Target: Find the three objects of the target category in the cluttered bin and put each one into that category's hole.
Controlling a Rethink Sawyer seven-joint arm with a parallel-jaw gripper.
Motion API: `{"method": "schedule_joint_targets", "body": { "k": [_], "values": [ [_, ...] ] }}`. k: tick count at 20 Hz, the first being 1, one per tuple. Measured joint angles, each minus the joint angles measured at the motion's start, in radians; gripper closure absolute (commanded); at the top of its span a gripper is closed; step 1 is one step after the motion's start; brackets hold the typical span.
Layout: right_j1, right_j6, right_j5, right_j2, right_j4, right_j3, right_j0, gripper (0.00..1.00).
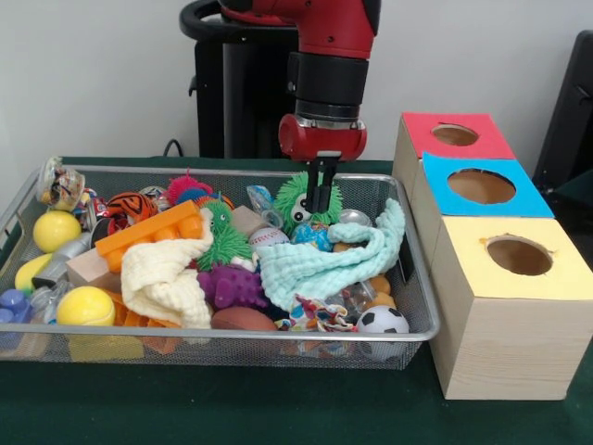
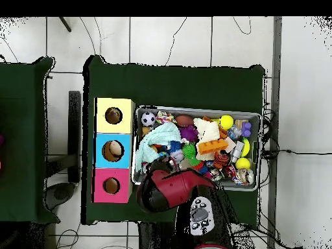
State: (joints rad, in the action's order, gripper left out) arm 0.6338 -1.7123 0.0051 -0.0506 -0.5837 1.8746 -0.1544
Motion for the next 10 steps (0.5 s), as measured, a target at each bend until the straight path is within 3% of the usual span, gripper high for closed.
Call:
{"method": "schedule_joint_targets", "body": {
  "k": [10],
  "values": [
    [-0.031, 0.000, -0.008, -0.150, 0.000, -0.065, 0.121, 1.00]
  ]
}}
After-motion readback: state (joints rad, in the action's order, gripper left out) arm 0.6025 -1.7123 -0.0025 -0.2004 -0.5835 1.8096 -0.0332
